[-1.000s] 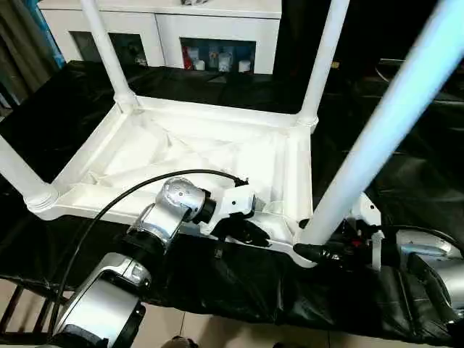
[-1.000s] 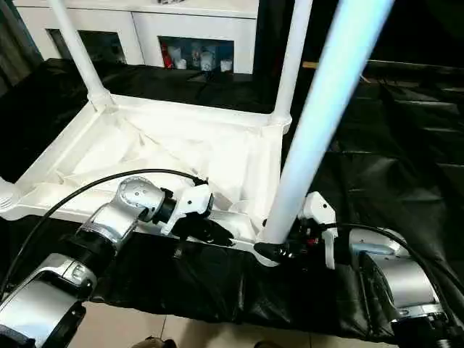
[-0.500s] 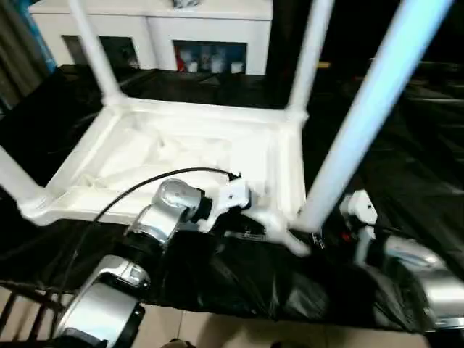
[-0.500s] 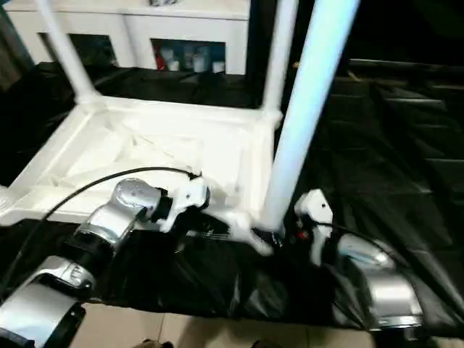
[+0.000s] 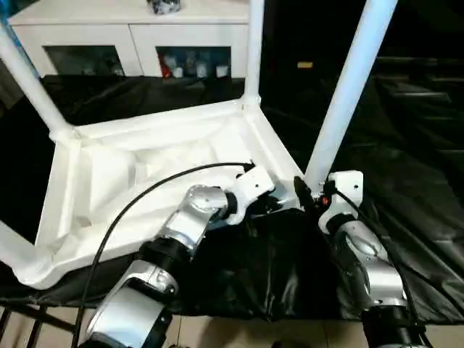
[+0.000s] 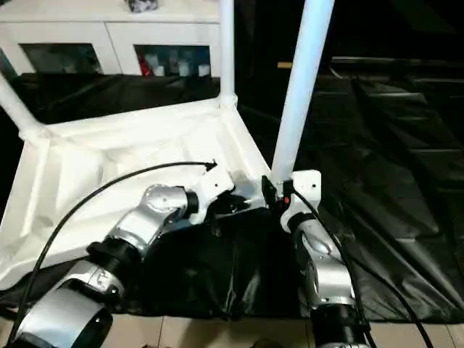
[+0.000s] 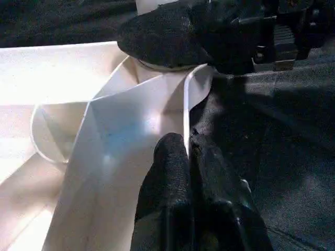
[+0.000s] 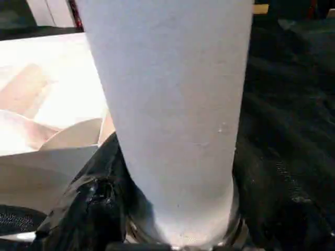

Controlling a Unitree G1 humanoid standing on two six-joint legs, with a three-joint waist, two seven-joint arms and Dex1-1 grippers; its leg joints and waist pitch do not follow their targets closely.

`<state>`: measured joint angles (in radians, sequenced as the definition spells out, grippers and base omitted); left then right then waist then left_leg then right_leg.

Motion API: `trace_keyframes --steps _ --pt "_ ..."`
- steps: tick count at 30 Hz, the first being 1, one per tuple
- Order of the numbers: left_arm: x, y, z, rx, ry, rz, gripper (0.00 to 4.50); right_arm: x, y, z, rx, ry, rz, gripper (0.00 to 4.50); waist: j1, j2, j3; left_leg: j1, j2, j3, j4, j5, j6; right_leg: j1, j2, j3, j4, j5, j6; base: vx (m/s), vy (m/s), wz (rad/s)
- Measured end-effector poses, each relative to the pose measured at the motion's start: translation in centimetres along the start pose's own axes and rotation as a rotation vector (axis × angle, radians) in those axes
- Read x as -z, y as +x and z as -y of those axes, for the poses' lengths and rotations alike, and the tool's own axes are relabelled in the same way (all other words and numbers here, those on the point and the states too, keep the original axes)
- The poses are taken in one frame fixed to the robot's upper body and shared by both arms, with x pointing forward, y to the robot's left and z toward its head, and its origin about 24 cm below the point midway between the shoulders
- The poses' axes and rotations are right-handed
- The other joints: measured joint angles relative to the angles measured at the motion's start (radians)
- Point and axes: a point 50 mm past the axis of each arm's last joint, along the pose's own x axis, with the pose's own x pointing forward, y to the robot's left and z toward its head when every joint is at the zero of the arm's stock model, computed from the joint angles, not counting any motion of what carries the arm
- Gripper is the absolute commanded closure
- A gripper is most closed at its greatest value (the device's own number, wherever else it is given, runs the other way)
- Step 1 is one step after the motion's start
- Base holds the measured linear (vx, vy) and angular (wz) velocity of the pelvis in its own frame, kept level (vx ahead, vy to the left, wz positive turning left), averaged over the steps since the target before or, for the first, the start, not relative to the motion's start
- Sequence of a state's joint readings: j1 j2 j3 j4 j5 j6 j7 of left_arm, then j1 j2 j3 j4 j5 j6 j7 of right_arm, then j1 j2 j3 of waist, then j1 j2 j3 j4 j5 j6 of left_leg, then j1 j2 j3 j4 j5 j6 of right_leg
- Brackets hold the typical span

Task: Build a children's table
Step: Rotate leg to tighten

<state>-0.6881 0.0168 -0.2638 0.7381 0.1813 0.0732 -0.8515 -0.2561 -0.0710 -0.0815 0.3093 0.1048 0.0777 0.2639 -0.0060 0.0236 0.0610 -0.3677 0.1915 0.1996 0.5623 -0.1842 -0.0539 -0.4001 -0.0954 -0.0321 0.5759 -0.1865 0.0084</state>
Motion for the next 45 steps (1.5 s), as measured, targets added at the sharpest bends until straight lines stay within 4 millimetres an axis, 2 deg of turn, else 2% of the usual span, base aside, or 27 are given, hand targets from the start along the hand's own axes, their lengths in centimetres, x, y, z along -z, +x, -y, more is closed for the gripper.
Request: trace_keyframes --steps 3,6,11,13,17,21,29,37,45 --pt "-0.1 -0.1 0.1 0.018 0.004 0.005 4.5 -0.1 -0.1 0.2 -0.04 -0.017 0.002 1.21 0.005 0.002 -0.001 0.0 0.001 -0.001 -0.001 0.0 0.0 0.0 0.0 -0.002 0.0 0.0 -0.001 0.0 0.0 0.0" --pt "0.2 -0.6 0.3 0.095 -0.002 0.02 4.5 -0.9 -0.9 0.7 -0.219 -0.102 0.003 0.86 0.013 0.005 -0.004 0.0 0.001 -0.002 -0.003 0.002 0.003 0.0 0.0 -0.004 0.001 -0.001 0.001 0.0 0.0 0.0" --pt "0.8 -2.0 0.1 0.202 0.003 0.021 4.5 -1.1 -2.0 0.8 -0.435 -0.144 -0.031 0.86 0.026 0.009 -0.006 0.0 0.005 -0.002 -0.002 0.003 0.005 -0.001 0.002 -0.007 0.003 -0.001 0.001 0.0 0.0 0.0" --pt "1.0 -2.6 0.2 0.264 0.018 0.01 4.5 -1.1 -3.0 0.9 -0.557 -0.159 -0.07 0.86 0.035 0.009 -0.006 0.001 0.006 -0.002 0.0 0.003 0.005 0.0 0.002 -0.007 0.003 -0.001 0.001 0.0 0.0 0.0" --pt "1.5 -3.5 0.2 0.342 0.025 0.0 4.5 -1.2 -4.3 1.1 -0.706 -0.179 -0.131 0.86 0.038 0.006 -0.007 0.001 0.006 -0.002 0.005 0.003 0.005 0.0 0.002 -0.006 0.004 0.0 -0.001 0.0 0.0 0.0" --pt "1.9 -4.3 0.3 0.41 0.038 -0.022 4.5 -1.2 -5.1 1.1 -0.836 -0.203 -0.202 0.86 0.041 -0.002 -0.011 0.001 0.006 -0.002 0.008 0.003 0.005 0.0 0.002 -0.007 0.007 0.001 -0.001 0.0 0.0 0.0" --pt "2.3 -5.1 0.3 0.488 0.071 -0.049 4.5 -1.0 -5.7 0.9 -0.956 -0.229 -0.272 1.51 0.048 -0.013 -0.013 0.001 0.007 -0.002 0.015 0.001 0.002 0.0 0.002 -0.006 0.015 0.001 -0.001 0.0 0.0 0.0" --pt "2.4 -5.4 0.3 0.513 0.075 -0.056 4.5 -1.0 -5.9 0.9 -0.982 -0.23 -0.288 2.24 0.055 -0.018 -0.013 0.001 0.008 -0.002 0.019 0.0 0.001 0.0 0.002 -0.006 0.019 0.001 -0.001 0.0 0.0 0.0" --pt "2.5 -5.3 0.3 0.512 0.037 -0.064 4.5 -0.8 -6.2 0.5 -0.958 -0.196 -0.273 2.41 0.061 -0.02 -0.015 0.002 0.009 -0.002 0.021 0.0 0.001 0.001 0.002 -0.006 0.02 0.001 -0.001 0.0 0.0 0.0"
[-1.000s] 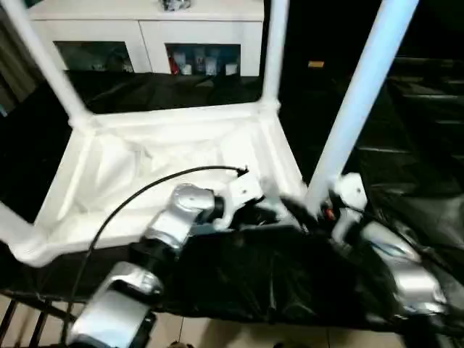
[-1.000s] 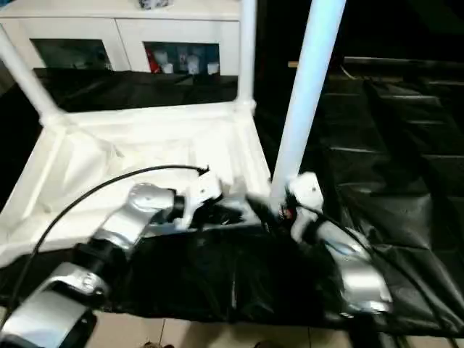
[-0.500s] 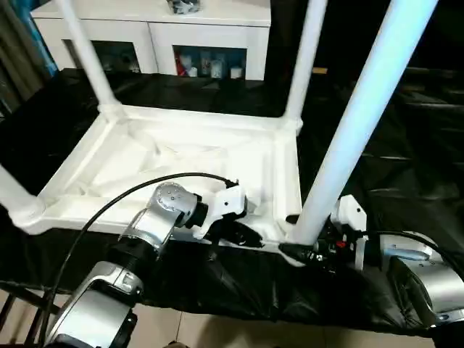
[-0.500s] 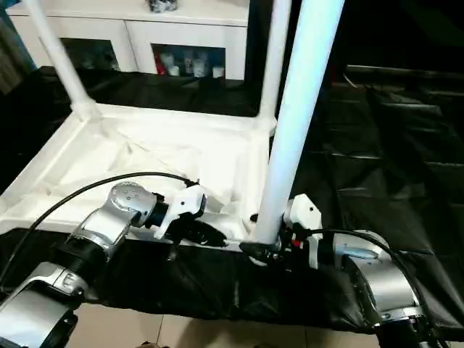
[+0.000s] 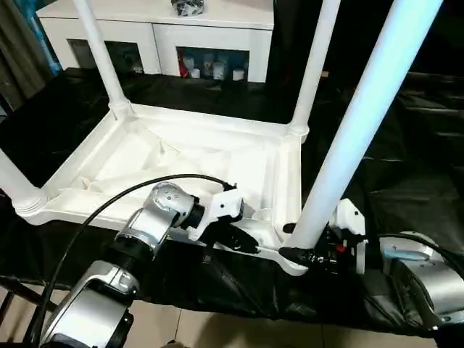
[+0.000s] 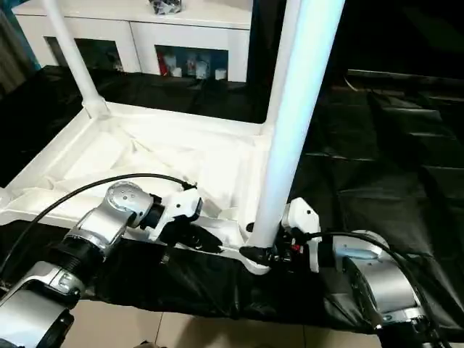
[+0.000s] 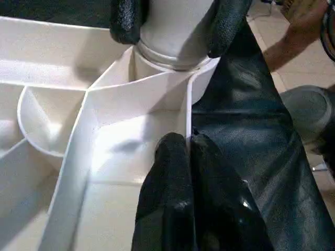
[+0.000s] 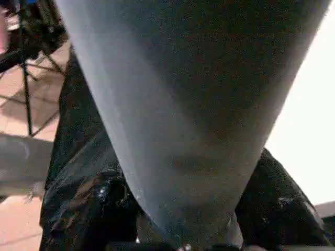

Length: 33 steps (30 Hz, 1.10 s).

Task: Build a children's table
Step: Rotate leg to tighten

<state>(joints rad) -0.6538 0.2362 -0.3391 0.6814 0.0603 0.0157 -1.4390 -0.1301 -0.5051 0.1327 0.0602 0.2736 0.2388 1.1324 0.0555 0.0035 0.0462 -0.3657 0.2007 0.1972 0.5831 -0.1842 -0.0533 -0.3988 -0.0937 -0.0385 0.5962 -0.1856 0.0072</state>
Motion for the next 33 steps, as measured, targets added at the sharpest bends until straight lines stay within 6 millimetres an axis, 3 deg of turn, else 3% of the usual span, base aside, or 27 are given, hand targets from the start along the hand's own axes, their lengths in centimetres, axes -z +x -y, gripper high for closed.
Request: trace_keyframes --steps 2,5,10,14,16,19,21,26,33 --pt "0.0 0.2 -0.1 -0.012 -0.009 0.0 4.5 0.2 0.0 0.0 0.027 0.02 0.016 2.42 0.0 -0.002 -0.001 0.0 0.0 0.0 0.001 0.0 0.0 0.001 0.0 0.0 0.0 0.0 0.0 0.0 0.0 0.0" --pt "0.0 1.0 -0.6 -0.128 -0.056 0.021 4.5 0.7 0.6 0.9 0.225 0.11 0.107 2.43 -0.009 -0.006 -0.004 0.002 0.001 0.0 0.004 0.0 -0.001 0.003 0.0 0.001 0.0 0.001 -0.001 0.0 0.0 0.0" --pt "-0.8 3.6 -2.0 -0.347 -0.139 0.043 4.5 1.1 2.5 3.7 0.628 0.245 0.195 2.45 -0.048 -0.014 -0.01 0.004 0.0 -0.001 0.008 0.0 -0.001 0.006 -0.001 -0.001 -0.006 -0.003 0.005 0.0 0.0 0.0" --pt "-1.1 4.9 -2.4 -0.424 -0.155 0.044 4.5 1.0 3.6 4.7 0.79 0.289 0.201 2.45 -0.067 -0.014 -0.012 0.015 -0.002 -0.009 0.002 0.0 -0.001 0.015 0.0 -0.008 -0.025 -0.004 0.006 0.0 0.0 0.0" --pt "-1.0 5.0 -2.5 -0.451 -0.137 0.036 4.5 0.9 4.3 5.0 0.833 0.297 0.196 2.45 -0.077 -0.013 -0.011 0.016 -0.009 -0.023 0.002 0.0 -0.001 0.016 0.0 -0.012 -0.033 -0.004 0.007 0.0 0.0 0.0" --pt "-0.9 4.9 -2.6 -0.471 -0.114 0.026 4.5 0.7 4.9 5.3 0.864 0.297 0.194 2.45 -0.086 -0.008 -0.009 0.014 -0.009 -0.036 0.001 0.0 -0.001 0.022 -0.003 -0.031 -0.056 -0.004 0.007 0.0 0.0 0.0" --pt "-1.0 4.9 -2.6 -0.471 -0.108 0.025 4.5 0.7 4.9 5.4 0.866 0.292 0.197 1.9 -0.09 -0.008 -0.009 0.013 -0.011 -0.038 -0.003 -0.001 -0.001 0.028 -0.003 -0.031 -0.065 -0.004 0.006 0.0 0.0 0.0" --pt "-1.2 5.1 -2.5 -0.445 -0.084 0.029 4.5 0.6 4.7 5.4 0.859 0.279 0.212 1.47 -0.083 -0.009 -0.009 0.013 -0.014 -0.032 -0.006 -0.001 0.0 0.027 -0.004 -0.025 -0.063 -0.003 0.005 0.0 0.0 0.0" --pt "-1.5 4.3 -2.3 -0.342 -0.054 0.063 4.5 0.4 2.9 4.9 0.655 0.167 0.173 0.89 -0.066 -0.012 -0.007 0.008 -0.013 -0.024 -0.009 -0.001 0.0 0.014 -0.008 -0.02 -0.046 0.022 -0.007 0.015 -0.011 0.02"
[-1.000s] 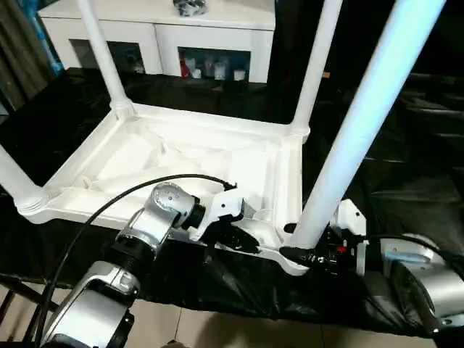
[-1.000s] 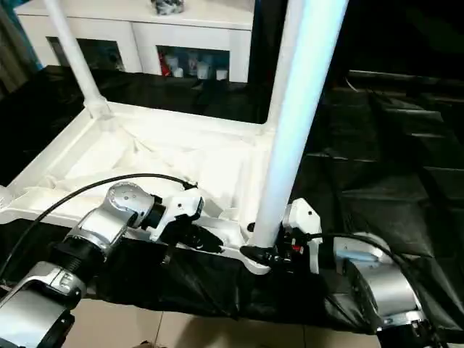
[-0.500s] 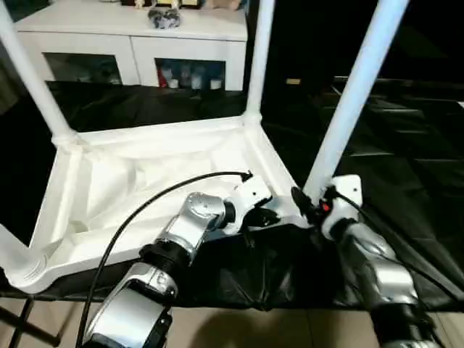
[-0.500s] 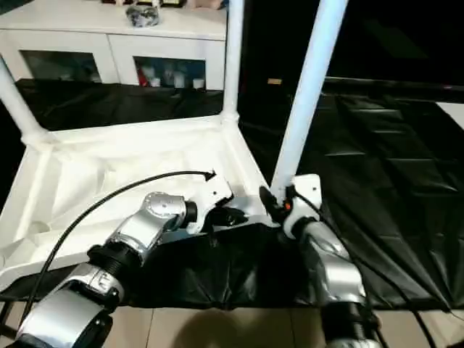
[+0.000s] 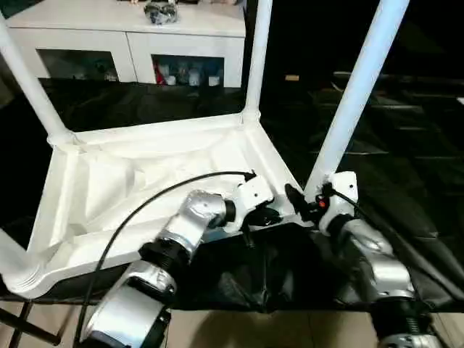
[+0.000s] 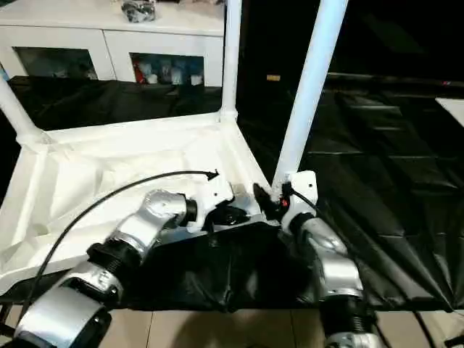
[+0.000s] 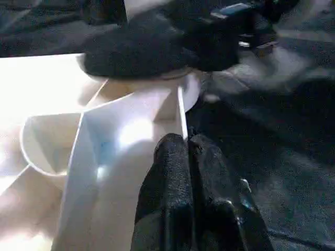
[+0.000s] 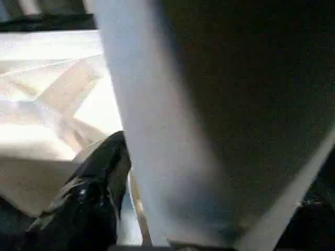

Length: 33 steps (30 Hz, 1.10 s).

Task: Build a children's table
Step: Rotate leg to tighten

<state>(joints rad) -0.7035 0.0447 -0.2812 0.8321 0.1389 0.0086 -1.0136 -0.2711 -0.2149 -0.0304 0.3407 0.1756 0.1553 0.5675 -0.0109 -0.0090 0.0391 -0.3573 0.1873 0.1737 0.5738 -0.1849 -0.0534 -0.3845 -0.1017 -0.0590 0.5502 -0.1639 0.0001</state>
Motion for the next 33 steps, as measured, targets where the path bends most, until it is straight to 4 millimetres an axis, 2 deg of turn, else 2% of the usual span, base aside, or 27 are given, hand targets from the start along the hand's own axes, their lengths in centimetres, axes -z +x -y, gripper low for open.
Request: trace_keyframes --steps 2,4,6,8,10,12,15,21,26,27,29,32,33 --pt "0.0 -0.4 -0.1 0.028 0.004 0.008 4.5 -0.4 -0.7 0.3 -0.073 -0.031 -0.024 0.81 0.01 -0.001 0.0 0.0 0.0 0.002 -0.003 0.0 0.0 -0.005 0.0 0.002 0.01 0.003 -0.003 0.027 -0.021 0.05" --pt "-0.2 -0.6 0.0 0.07 0.029 0.012 4.5 -0.9 -2.3 0.9 -0.162 -0.097 -0.065 0.81 0.028 0.0 0.0 -0.004 0.003 0.002 -0.008 0.001 0.001 -0.012 0.001 0.0 0.014 0.001 0.003 0.043 -0.052 0.02" --pt "-0.4 -0.6 0.0 0.084 0.048 0.014 4.5 -1.5 -3.1 1.2 -0.215 -0.118 -0.076 0.81 0.046 0.001 0.0 -0.009 0.009 0.003 -0.009 0.003 0.005 -0.018 0.005 -0.002 0.017 0.0 0.004 0.017 -0.026 0.02" --pt "-0.5 -0.6 0.1 0.102 0.064 0.017 4.5 -1.8 -4.1 1.4 -0.246 -0.13 -0.088 0.81 0.059 0.0 0.0 -0.01 0.014 0.005 -0.008 0.004 0.005 -0.019 0.007 -0.005 0.02 -0.003 0.005 0.0 0.0 0.0" --pt "-0.6 -0.4 0.4 0.128 0.078 0.017 4.5 -1.7 -5.9 2.0 -0.288 -0.153 -0.127 0.81 0.074 0.0 0.0 -0.009 0.016 0.008 -0.007 0.004 0.005 -0.018 0.007 -0.005 0.023 -0.007 0.005 0.0 0.0 0.0" --pt "-0.6 -0.4 0.4 0.133 0.082 0.018 4.5 -1.5 -7.3 2.6 -0.3 -0.155 -0.163 0.81 0.077 -0.001 0.001 -0.009 0.017 0.011 -0.006 0.003 0.005 -0.018 0.006 -0.004 0.025 -0.008 0.005 0.0 0.0 0.0" --pt "-0.5 -0.5 0.3 0.125 0.082 0.016 4.5 -0.9 -8.7 3.4 -0.276 -0.148 -0.207 0.81 0.072 -0.003 0.002 -0.009 0.017 0.012 -0.004 0.001 0.0 -0.019 0.006 -0.003 0.026 -0.008 0.006 0.0 0.0 0.0" --pt "-0.4 -0.6 0.3 0.126 0.085 0.02 4.5 -1.2 -10.7 5.0 -0.183 -0.135 -0.203 0.81 0.07 -0.003 0.002 -0.009 0.017 0.012 -0.004 0.001 0.0 -0.018 0.006 -0.002 0.026 -0.009 0.007 0.0 0.0 0.0" --pt "-0.3 -0.7 0.3 0.129 0.092 0.024 4.5 -1.5 -10.9 3.3 -0.247 -0.089 -0.17 0.81 0.071 0.0 0.0 -0.01 0.018 0.012 -0.004 0.001 0.0 -0.018 0.007 -0.003 0.027 -0.009 0.007 0.0 0.0 0.0" --pt "-0.2 -0.7 0.4 0.128 0.088 0.025 4.06 -1.5 -10.8 2.8 -0.269 -0.086 -0.166 0.73 0.071 0.001 0.0 -0.01 0.018 0.012 -0.004 0.001 0.0 -0.018 0.007 -0.003 0.027 -0.009 0.007 0.0 0.0 0.0" --pt "-0.1 -0.8 0.4 0.12 0.074 0.036 4.06 -1.4 -10.4 1.9 -0.312 -0.081 -0.161 0.73 0.071 0.0 0.0 -0.009 0.018 0.012 -0.004 0.001 0.0 -0.016 0.007 -0.003 0.027 -0.009 0.007 0.0 0.0 0.0" --pt "0.2 -1.1 0.5 0.104 0.023 0.07 3.67 -0.8 -10.0 1.1 -0.326 -0.041 -0.154 0.73 0.068 -0.003 0.001 -0.01 0.018 0.012 -0.004 0.001 0.0 -0.016 0.007 -0.003 0.027 -0.009 0.007 0.0 0.0 0.0" --pt "0.2 -1.2 0.4 0.102 0.014 0.069 3.67 -0.7 -9.9 1.0 -0.33 -0.035 -0.154 0.73 0.066 -0.005 0.0 -0.01 0.018 0.013 -0.004 0.001 0.0 -0.017 0.007 -0.003 0.027 -0.009 0.007 0.0 0.0 0.0"
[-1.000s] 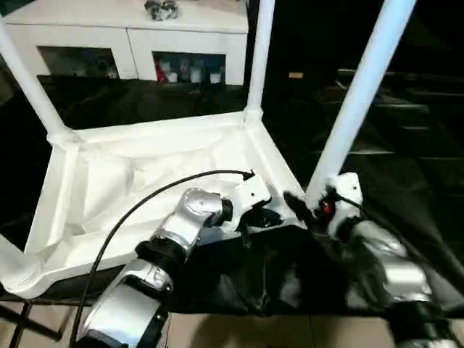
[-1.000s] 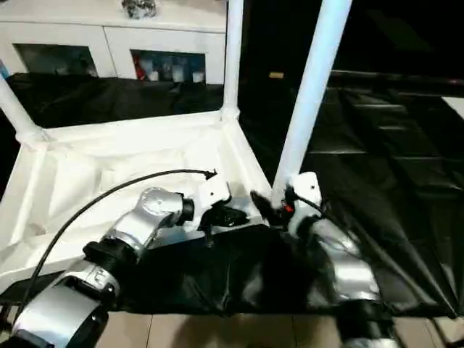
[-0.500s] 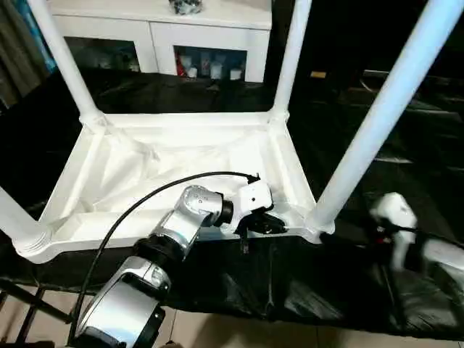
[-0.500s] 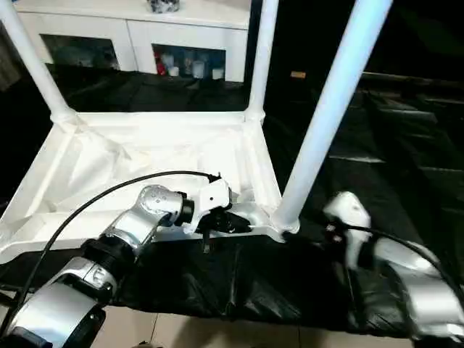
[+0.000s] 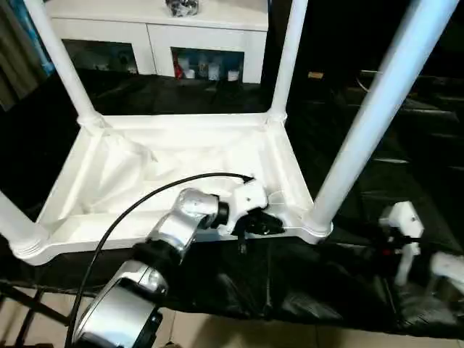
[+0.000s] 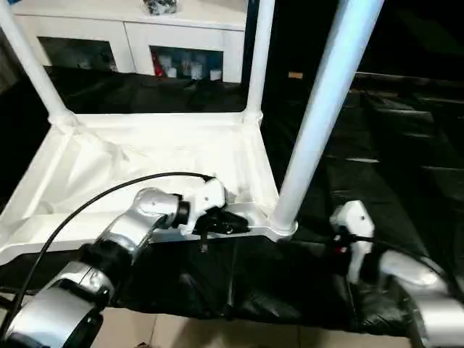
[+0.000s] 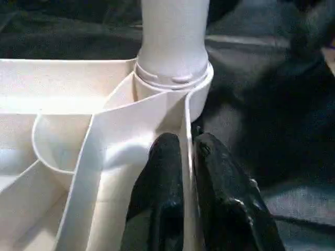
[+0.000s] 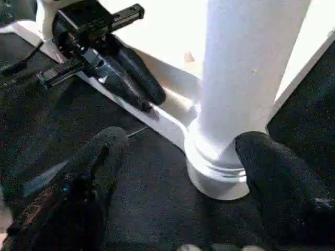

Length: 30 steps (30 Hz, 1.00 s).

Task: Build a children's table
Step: Rotate leg to tighten, then rotate table base

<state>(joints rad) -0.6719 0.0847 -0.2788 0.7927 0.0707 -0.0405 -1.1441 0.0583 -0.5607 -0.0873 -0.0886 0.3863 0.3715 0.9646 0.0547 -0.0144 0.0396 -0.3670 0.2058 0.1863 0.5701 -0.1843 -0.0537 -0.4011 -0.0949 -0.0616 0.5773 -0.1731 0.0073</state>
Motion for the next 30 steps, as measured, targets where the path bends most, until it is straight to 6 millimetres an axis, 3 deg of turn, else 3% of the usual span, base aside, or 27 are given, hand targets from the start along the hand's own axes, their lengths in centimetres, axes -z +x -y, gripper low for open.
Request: trace_keyframes --steps 3,7,10,17,20,21,30 --pt "0.0 -0.5 0.1 0.004 -0.006 0.001 3.32 0.2 0.8 -0.5 -0.008 0.014 0.013 0.73 -0.015 -0.004 0.001 0.0 0.001 0.001 0.0 0.0 0.0 -0.001 0.0 0.0 0.0 0.0 0.0 0.0 0.0 0.0" --pt "0.4 -1.7 0.2 -0.008 -0.032 -0.015 3.23 0.4 2.1 -1.4 -0.03 0.03 0.028 0.73 -0.029 -0.005 0.002 0.001 0.003 0.001 0.0 0.0 0.0 -0.002 0.002 -0.001 0.001 0.002 -0.002 0.0 0.0 0.0" --pt "1.1 -5.2 0.2 -0.025 -0.081 -0.068 3.17 0.2 4.0 -2.4 -0.063 0.066 0.067 0.73 -0.04 -0.004 0.001 0.002 0.003 -0.007 -0.002 0.0 -0.001 -0.004 0.003 -0.006 0.002 0.003 -0.004 0.0 0.0 0.0" --pt "1.4 -10.9 2.3 -0.059 -0.164 -0.076 3.17 0.1 5.2 -3.5 -0.109 0.07 0.077 0.73 -0.012 -0.005 0.003 0.003 0.002 -0.007 -0.003 0.003 -0.016 -0.005 0.003 -0.003 0.001 0.003 -0.005 0.0 0.0 0.0" --pt "0.8 -12.0 2.8 -0.085 -0.152 -0.077 3.17 -1.1 6.5 -3.7 -0.106 0.055 0.142 0.73 -0.008 -0.005 0.003 0.003 0.0 -0.004 -0.001 0.002 -0.017 -0.004 0.002 0.001 0.001 0.004 -0.005 0.0 0.0 0.0" --pt "0.8 -12.7 3.7 -0.089 -0.157 -0.091 3.17 -1.7 7.5 -3.8 -0.098 0.049 0.179 0.73 -0.015 -0.006 0.002 0.004 0.001 -0.003 -0.001 0.002 -0.017 -0.004 0.002 0.002 0.002 0.004 -0.006 0.0 0.0 0.0" --pt "0.3 -12.8 7.2 -0.057 -0.243 -0.067 3.17 -2.1 11.1 -3.2 0.089 0.07 0.24 0.73 -0.014 -0.009 0.003 0.007 0.001 -0.004 -0.001 0.006 -0.024 -0.003 0.003 0.002 0.007 0.004 -0.005 0.0 0.0 0.0"
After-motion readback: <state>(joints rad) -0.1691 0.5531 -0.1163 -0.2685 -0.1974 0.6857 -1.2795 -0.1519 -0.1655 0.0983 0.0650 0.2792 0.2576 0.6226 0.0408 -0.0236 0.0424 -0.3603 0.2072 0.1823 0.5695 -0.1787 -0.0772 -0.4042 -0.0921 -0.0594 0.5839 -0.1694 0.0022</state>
